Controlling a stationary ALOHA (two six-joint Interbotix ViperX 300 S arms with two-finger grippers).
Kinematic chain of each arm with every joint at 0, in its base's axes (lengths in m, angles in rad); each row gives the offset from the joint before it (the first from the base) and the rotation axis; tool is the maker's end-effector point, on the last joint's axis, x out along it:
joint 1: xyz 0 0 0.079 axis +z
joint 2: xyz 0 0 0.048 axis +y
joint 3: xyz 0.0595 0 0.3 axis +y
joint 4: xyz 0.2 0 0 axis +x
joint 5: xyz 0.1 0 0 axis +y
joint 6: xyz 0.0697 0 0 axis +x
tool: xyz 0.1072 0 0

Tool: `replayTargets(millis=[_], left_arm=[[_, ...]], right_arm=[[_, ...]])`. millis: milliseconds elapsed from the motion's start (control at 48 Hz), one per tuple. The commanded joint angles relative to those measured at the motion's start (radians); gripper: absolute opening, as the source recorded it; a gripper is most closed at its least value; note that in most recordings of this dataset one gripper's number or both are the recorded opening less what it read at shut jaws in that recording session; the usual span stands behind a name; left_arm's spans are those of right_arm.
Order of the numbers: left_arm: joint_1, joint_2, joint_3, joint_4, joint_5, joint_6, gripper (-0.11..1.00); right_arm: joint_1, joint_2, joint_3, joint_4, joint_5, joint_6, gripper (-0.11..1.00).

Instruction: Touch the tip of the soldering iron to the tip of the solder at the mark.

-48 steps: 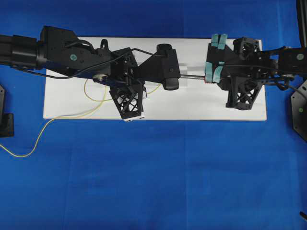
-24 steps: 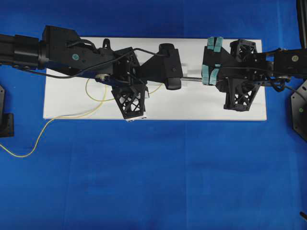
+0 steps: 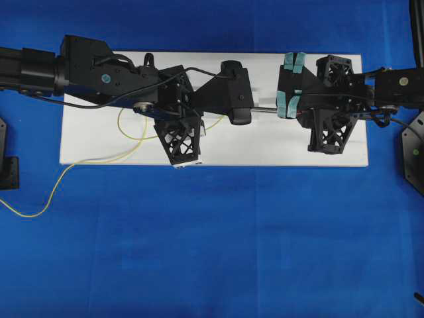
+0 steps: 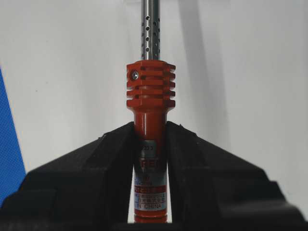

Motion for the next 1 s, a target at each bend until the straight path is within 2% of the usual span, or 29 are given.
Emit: replayTargets(millis=[0,980], left_arm=[[-0.002,-0.015,-0.021,0.003,-0.003,0.002,0.02],[-0.002,-0.015,-0.021,0.002,-0.003,0.003,0.02]], right_arm=[[0.000,-0.006,-0.025,-0.005,-0.006,-0.002,0.06],[-0.009,0.003,-0.035,-0.005,-0.005,-0.002,0.06]])
